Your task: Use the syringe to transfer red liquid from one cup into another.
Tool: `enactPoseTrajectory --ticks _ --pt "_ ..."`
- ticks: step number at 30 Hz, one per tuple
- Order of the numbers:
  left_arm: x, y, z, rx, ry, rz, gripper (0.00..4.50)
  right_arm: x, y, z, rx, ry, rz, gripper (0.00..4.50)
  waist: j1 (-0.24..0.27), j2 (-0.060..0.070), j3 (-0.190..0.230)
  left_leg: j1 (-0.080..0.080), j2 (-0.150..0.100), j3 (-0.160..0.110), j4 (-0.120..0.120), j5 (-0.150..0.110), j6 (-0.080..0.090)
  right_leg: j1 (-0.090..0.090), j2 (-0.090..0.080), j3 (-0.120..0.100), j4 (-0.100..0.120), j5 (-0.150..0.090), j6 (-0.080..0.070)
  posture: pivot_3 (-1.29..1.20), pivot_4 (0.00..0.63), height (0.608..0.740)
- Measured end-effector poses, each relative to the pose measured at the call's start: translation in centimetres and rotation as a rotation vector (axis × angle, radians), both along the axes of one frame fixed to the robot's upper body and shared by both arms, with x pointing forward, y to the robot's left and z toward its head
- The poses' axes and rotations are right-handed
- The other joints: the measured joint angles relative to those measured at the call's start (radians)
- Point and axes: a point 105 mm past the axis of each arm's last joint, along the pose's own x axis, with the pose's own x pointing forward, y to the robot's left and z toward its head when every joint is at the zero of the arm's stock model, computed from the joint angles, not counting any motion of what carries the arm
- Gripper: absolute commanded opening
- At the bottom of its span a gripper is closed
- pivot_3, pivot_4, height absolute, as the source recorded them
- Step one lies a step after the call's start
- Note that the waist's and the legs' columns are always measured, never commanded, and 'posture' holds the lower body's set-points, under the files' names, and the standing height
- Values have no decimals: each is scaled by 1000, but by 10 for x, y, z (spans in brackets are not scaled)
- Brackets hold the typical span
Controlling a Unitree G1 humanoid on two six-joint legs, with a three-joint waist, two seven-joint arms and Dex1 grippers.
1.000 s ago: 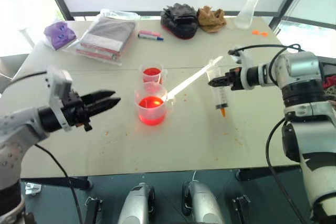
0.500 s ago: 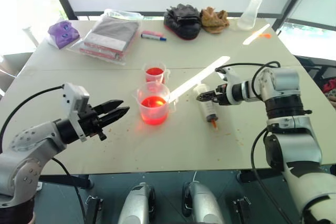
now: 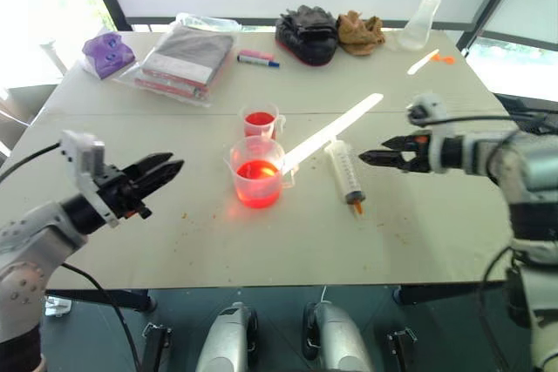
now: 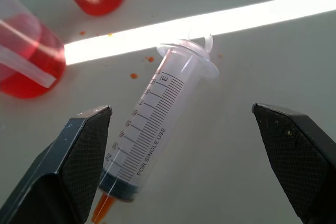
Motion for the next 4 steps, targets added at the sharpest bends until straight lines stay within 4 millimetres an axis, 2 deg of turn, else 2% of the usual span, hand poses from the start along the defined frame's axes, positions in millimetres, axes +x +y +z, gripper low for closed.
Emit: enactPoseTrajectory --ticks 2,4 --pt "0 5 -6 14 11 27 1622 -6 -3 2 41 -85 -23 4480 -3 0 0 1 1 1 0 0 0 0 0 0 -1 0 0 0 150 740" --pt "-1 13 -21 38 41 76 1622 -12 -13 -2 75 -218 -98 4480 0 0 -1 2 1 1 0 0 -1 1 0 0 -2 -2 -2 0 150 740"
